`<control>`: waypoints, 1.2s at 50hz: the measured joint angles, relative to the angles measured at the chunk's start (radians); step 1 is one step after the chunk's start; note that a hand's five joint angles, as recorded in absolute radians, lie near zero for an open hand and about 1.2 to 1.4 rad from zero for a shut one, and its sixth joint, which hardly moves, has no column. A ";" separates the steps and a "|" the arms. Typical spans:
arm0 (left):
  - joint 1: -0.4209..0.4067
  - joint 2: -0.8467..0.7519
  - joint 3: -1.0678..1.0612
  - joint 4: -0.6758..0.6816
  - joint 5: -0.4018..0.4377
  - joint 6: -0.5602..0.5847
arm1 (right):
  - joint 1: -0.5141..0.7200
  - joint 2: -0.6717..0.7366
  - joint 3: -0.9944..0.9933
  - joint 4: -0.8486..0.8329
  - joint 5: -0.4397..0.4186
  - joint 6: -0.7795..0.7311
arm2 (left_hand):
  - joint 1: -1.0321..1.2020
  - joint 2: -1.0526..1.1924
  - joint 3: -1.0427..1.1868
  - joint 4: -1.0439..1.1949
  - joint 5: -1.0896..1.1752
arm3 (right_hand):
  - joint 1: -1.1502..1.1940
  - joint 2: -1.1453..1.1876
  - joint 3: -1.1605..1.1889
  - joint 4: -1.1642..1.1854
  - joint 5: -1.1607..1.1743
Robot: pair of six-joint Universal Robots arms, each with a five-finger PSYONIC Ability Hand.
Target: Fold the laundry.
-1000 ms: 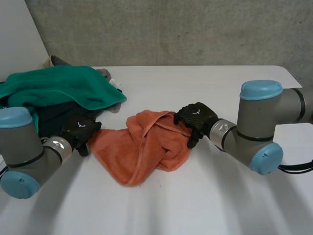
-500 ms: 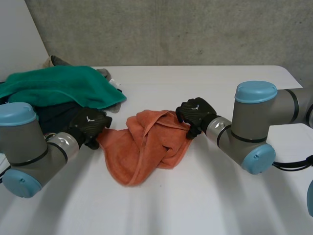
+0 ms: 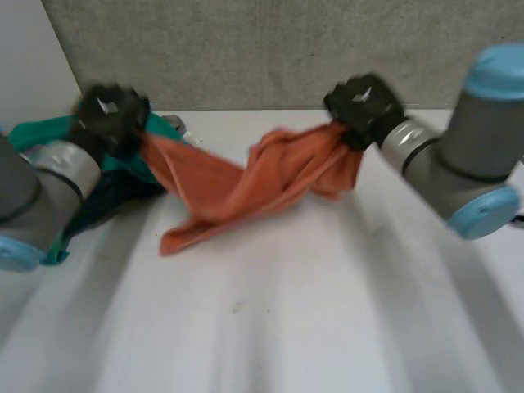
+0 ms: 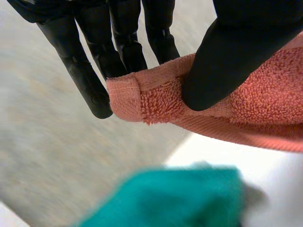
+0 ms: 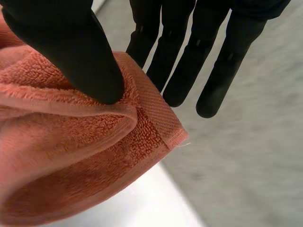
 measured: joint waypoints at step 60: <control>-0.141 -0.190 0.486 0.122 -0.202 -0.154 | -0.081 -0.243 0.519 0.241 -0.020 -0.228 | 0.000 0.005 0.008 0.004 0.000 | -0.568 -0.602 -0.585 -0.585 -0.556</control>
